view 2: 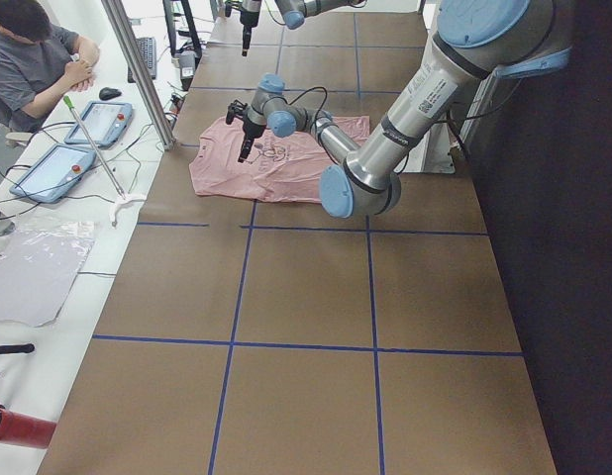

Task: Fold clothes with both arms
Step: 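Fold the sleeve onto the shirt body with the left gripper, then move both grippers down to the hem corners nearest the robot, then grasp the hem corners with both grippers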

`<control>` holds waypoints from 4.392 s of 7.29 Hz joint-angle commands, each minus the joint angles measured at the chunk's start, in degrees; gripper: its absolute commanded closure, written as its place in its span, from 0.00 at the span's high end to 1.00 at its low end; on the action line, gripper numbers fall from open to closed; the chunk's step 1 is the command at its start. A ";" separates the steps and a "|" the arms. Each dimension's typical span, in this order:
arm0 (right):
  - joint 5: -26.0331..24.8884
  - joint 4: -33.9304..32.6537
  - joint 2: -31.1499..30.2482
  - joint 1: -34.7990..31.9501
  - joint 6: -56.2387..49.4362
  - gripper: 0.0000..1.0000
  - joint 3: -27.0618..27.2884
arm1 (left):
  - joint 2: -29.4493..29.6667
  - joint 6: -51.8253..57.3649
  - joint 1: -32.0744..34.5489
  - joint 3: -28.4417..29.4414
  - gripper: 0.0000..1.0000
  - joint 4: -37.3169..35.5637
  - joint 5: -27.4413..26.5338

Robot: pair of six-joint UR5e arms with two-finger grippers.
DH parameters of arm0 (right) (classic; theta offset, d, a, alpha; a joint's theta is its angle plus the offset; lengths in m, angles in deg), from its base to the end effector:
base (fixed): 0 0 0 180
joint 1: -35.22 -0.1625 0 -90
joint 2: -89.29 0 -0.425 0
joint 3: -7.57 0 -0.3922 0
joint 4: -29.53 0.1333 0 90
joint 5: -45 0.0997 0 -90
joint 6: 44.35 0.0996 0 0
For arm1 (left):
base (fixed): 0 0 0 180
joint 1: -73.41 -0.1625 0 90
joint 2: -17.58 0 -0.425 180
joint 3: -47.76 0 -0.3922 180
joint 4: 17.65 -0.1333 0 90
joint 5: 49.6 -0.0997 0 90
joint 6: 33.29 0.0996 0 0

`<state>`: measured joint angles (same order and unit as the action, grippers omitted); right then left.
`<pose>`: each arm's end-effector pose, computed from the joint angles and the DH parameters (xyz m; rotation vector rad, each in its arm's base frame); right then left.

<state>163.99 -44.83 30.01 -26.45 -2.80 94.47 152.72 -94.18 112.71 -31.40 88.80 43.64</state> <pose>-0.2559 -0.6538 0.3412 0.3291 -0.8164 0.0247 0.5114 -0.5835 0.2270 0.4545 0.7627 -0.1410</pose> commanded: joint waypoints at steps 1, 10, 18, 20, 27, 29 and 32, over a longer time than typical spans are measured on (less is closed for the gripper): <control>-1.64 -0.77 -0.65 4.78 14.18 1.00 6.84 | -8.00 0.94 0.16 -15.07 1.00 -0.70 3.53; -48.67 -17.30 -18.85 60.07 59.35 0.91 40.27 | -35.97 -17.84 -22.31 -40.46 1.00 -1.06 -3.40; -49.21 -17.30 -18.85 60.35 59.53 0.91 39.92 | -42.94 -25.25 -31.92 -39.76 0.57 0.61 -7.28; -49.30 -17.30 -18.85 60.53 59.53 0.91 39.92 | -43.81 -25.25 -31.92 -39.93 0.57 0.70 -7.19; -49.30 -17.30 -18.94 60.44 59.53 0.91 39.84 | -43.90 -25.42 -33.59 -40.02 0.53 0.78 -7.02; -49.30 -17.30 -18.94 60.44 59.53 0.91 39.75 | -43.90 -25.42 -33.85 -40.02 0.51 0.78 -6.93; -49.30 -17.30 -18.94 60.53 59.53 0.91 39.75 | -43.82 -25.42 -33.85 -40.02 0.50 0.70 -6.93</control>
<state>114.69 -62.14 11.07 34.01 56.73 134.22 108.89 -119.60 78.87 -71.42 89.56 36.71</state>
